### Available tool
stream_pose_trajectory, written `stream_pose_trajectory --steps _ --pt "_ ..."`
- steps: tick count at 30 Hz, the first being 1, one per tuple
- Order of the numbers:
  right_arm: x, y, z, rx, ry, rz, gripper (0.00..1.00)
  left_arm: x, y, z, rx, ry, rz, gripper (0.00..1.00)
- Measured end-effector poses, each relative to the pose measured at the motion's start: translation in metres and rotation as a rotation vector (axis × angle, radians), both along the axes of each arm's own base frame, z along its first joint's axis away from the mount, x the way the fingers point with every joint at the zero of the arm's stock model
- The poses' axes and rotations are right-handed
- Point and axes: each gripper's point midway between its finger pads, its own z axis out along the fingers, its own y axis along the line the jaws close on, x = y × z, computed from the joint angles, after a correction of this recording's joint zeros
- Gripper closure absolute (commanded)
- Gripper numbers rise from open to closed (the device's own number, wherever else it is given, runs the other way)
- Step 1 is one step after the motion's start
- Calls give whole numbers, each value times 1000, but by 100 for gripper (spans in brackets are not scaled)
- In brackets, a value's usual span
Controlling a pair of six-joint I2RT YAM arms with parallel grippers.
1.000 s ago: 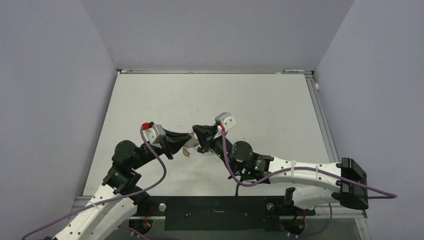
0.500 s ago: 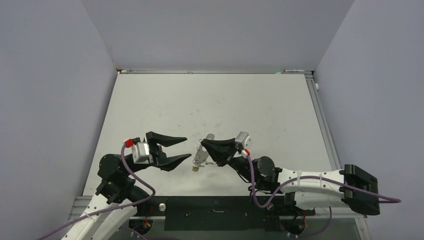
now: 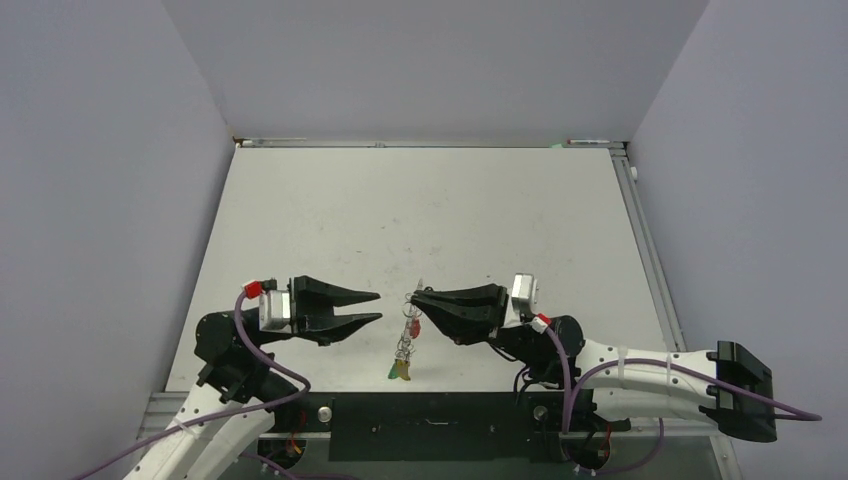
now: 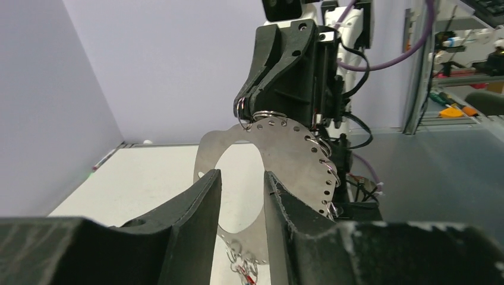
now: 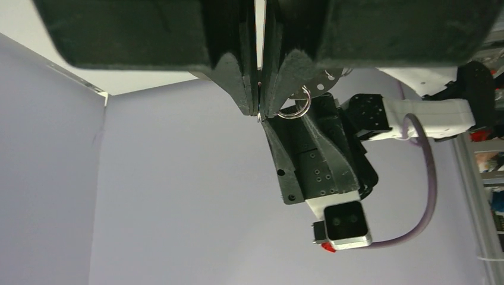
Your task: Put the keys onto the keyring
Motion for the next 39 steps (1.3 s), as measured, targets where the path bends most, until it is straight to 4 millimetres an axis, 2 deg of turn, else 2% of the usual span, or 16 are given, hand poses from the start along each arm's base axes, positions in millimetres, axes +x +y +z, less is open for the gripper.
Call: stream_pose_trajectory --steps 6,11,24,33,39 --pt "-13 7 -4 -19 -16 79 95 -12 -6 3 -27 27 -109 80" --pt "-19 13 -11 -41 -21 121 95 -14 -8 2 -32 60 -148 84" --pt "-25 29 -20 -80 -22 184 95 -16 -11 2 -31 96 -189 85" --pt "-27 31 -5 -45 -39 198 95 -19 -13 -2 -14 104 -211 85" --pt "-26 37 -9 -55 -38 202 95 -20 -14 -5 -4 116 -222 85"
